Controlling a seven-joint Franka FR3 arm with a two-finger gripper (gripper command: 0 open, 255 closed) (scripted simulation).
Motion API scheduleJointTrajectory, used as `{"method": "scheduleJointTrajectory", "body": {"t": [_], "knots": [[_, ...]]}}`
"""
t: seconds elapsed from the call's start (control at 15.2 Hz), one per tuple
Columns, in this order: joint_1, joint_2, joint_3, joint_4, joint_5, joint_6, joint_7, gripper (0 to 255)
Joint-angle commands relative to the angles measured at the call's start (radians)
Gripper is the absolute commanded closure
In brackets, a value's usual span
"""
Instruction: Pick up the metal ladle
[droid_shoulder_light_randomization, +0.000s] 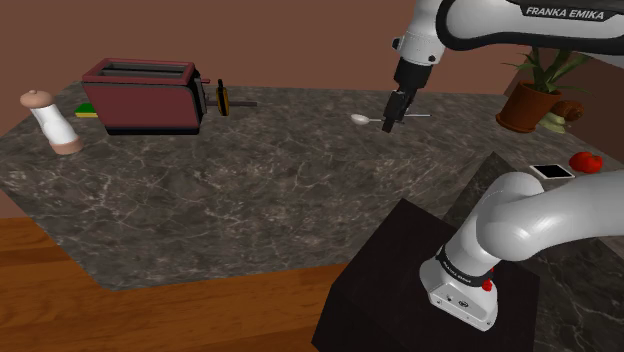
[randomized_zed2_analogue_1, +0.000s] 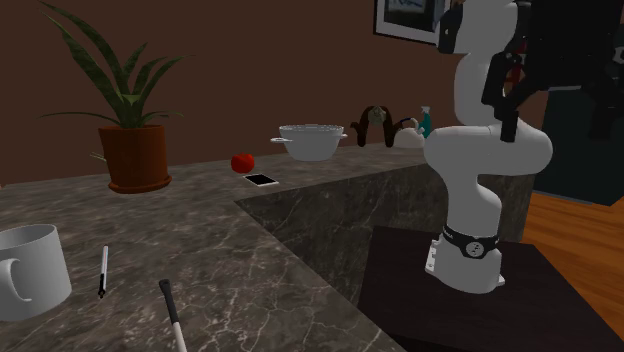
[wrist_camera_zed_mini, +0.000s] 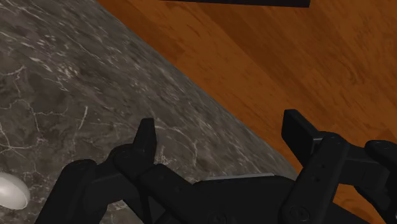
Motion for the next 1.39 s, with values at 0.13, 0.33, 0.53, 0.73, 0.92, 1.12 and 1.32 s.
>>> {"method": "scheduleJointTrajectory", "body": {"t": [0.13, 0.33, 0.53, 0.73, 0.92, 1.12, 1.32], "knots": [[-0.008, 0.003, -0.045, -0.024, -0.036, 0.031, -0.079, 0], [-0.019, 0.023, -0.114, -0.048, -0.090, 0.083, -0.196, 0], [-0.028, 0.060, -0.186, -0.057, -0.139, 0.141, -0.312, 0], [-0.032, 0.115, -0.258, -0.051, -0.180, 0.203, -0.429, 0], [-0.029, 0.186, -0.332, -0.029, -0.208, 0.269, -0.547, 0], [-0.017, 0.271, -0.407, 0.008, -0.218, 0.334, -0.668, 0], [0.003, 0.370, -0.482, 0.059, -0.206, 0.397, -0.795, 0]]}}
